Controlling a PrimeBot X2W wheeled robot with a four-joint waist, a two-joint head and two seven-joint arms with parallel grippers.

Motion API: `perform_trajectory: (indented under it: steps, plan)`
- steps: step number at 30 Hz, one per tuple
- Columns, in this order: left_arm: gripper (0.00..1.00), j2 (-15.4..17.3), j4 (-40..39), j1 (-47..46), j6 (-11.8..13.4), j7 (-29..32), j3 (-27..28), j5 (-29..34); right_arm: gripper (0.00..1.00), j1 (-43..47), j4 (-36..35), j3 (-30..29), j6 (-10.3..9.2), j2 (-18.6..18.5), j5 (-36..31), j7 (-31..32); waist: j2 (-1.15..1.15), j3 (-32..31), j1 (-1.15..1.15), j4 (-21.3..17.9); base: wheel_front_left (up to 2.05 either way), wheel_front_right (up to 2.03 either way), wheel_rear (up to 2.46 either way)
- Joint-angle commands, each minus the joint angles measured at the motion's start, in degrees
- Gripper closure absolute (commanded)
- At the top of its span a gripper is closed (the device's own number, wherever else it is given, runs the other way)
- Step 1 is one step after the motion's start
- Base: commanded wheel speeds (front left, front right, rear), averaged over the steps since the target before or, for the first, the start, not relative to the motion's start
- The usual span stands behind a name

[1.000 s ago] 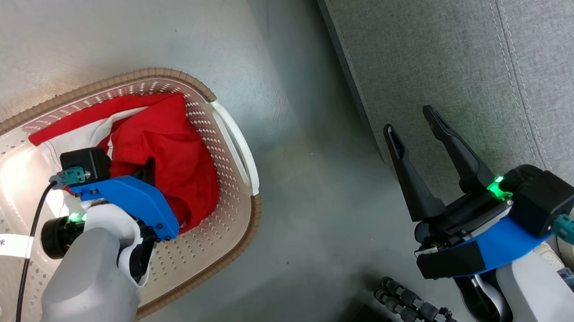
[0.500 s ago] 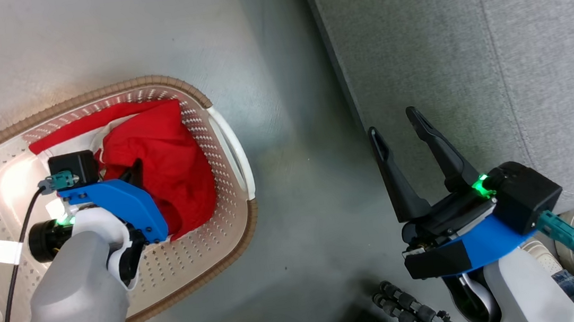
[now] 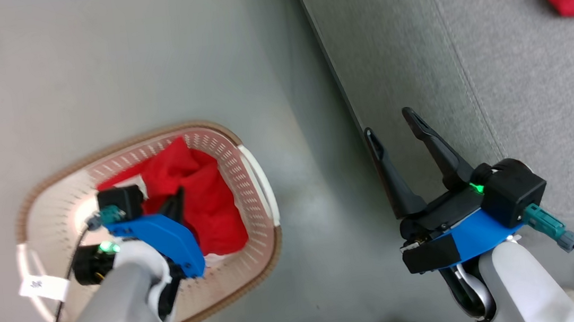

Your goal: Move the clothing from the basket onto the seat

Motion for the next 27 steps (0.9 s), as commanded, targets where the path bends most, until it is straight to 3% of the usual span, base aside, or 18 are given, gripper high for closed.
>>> perform_trajectory:
  steps: [1, 16, 27]
  plan:
    - [1.0, -0.27, -0.61, 0.71, -0.43, -0.59, -0.63, -0.27, 0.0, 0.39, 0.4, -0.55, 0.01, -0.04, -0.45, -0.19, 0.0, -5.11, 0.0, 3.22, 0.0, 0.0, 0.0]
    - [1.0, 0.08, -11.12, 7.11, -0.43, -5.43, -11.97, -5.05, 0.0, 7.8, 1.87, -5.02, 0.01, -0.06, -3.29, 3.46, 0.0, -24.11, 0.0, 12.69, 0.0, 0.0, 0.0]
    - [1.0, 2.05, -19.51, 1.13, -0.43, -6.11, -19.31, -3.91, 0.0, 13.55, -0.31, -4.94, 0.01, -0.06, -3.67, 7.12, 0.0, -33.04, 0.0, 15.99, 0.0, 0.0, 0.0]
